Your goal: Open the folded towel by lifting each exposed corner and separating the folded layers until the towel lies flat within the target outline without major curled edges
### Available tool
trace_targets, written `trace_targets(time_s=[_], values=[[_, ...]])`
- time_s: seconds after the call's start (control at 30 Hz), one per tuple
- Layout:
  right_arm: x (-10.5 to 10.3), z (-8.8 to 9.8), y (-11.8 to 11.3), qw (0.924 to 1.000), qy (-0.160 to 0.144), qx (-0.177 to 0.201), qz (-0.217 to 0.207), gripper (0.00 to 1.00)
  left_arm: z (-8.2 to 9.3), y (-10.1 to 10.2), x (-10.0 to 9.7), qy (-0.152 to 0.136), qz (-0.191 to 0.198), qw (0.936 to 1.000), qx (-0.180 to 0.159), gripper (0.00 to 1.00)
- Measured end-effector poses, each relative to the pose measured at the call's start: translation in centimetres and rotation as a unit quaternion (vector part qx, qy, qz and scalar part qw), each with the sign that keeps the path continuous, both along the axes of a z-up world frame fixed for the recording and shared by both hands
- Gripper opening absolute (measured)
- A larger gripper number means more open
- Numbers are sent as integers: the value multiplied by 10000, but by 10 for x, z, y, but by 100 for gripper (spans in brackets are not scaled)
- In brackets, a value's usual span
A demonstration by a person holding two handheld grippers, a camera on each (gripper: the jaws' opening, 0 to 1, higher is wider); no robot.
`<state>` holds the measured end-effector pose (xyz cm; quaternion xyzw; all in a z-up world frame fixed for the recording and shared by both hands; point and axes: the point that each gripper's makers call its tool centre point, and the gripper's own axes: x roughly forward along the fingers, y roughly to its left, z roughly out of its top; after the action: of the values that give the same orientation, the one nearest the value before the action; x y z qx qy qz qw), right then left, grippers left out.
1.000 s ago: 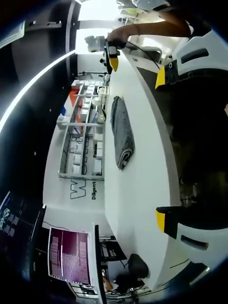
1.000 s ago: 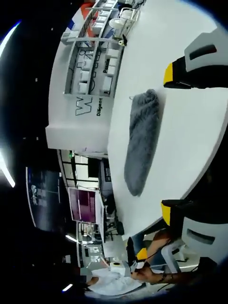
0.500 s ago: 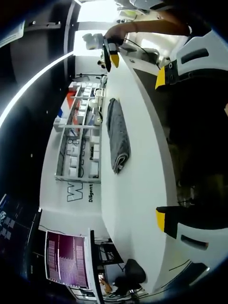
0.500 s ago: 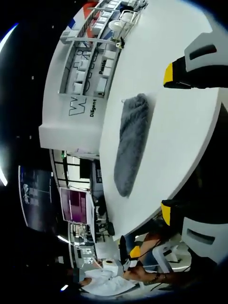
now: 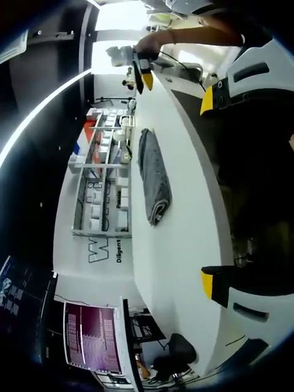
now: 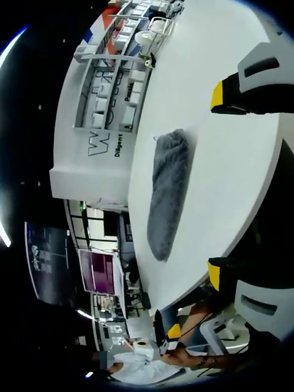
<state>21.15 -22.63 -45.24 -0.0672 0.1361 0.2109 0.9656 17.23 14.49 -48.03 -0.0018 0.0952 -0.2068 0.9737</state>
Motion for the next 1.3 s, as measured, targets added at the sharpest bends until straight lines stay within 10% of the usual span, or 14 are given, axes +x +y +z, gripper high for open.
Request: trace_targets(time_s=[0.6,0.77,1.3], values=[[4,-4,4,9997,73,-225,81,99,18,-39,67,82,-578,9979,274,97],[5,-4,4,9997,79,-212,81,99,19,-67,76,190,-1291,9912,-235,98],[7,-6,-6,9988,74,-471,-114,98,22,-74,138,367,-1032,9939,127,98]])
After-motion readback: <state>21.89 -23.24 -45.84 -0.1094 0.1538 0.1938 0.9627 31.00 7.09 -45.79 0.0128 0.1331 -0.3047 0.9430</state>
